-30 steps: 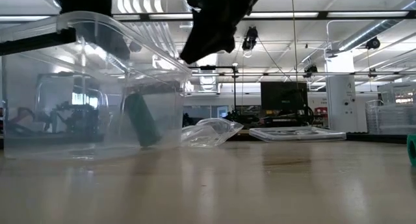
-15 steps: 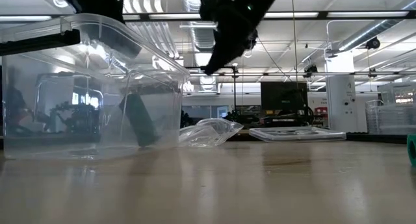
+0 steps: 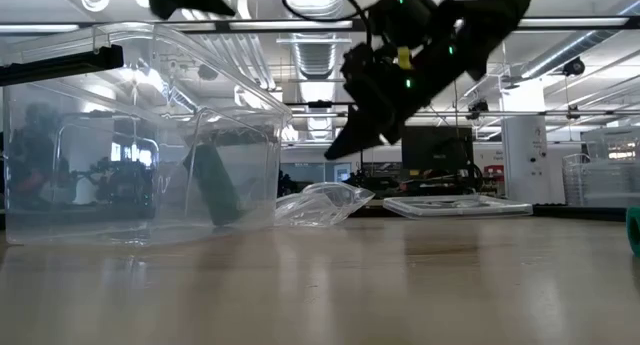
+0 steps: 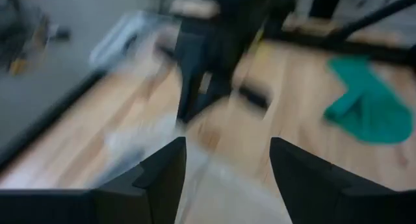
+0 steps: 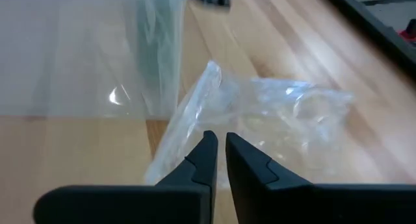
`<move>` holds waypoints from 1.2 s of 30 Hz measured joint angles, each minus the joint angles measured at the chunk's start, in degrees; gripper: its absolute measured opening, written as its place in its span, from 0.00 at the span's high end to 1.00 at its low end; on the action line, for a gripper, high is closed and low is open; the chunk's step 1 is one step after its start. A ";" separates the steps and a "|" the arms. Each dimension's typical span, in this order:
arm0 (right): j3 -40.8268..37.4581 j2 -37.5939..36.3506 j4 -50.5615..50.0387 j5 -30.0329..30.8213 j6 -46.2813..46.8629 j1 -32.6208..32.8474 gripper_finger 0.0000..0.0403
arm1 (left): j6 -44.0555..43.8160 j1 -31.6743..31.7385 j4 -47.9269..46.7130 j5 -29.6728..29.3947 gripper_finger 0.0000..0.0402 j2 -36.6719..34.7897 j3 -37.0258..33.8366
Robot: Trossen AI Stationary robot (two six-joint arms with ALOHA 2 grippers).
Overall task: Roll bandage
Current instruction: Roll the blue bandage
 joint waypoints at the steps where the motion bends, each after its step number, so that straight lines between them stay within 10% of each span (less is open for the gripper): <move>1: -0.79 1.44 2.95 0.01 0.26 -0.07 0.94 | 2.77 0.00 4.02 0.00 0.46 0.08 -0.01; 15: -1.45 8.75 -7.07 0.42 1.85 -0.71 1.00 | 20.41 0.53 28.92 -0.05 0.47 5.79 0.01; 24: -5.68 -9.36 -42.01 2.50 3.19 3.56 1.00 | 19.45 0.76 30.74 0.00 0.55 9.92 0.07; 36: -21.08 -33.25 -22.14 -0.57 8.67 10.06 1.00 | 15.61 2.95 39.48 0.14 0.62 18.63 0.07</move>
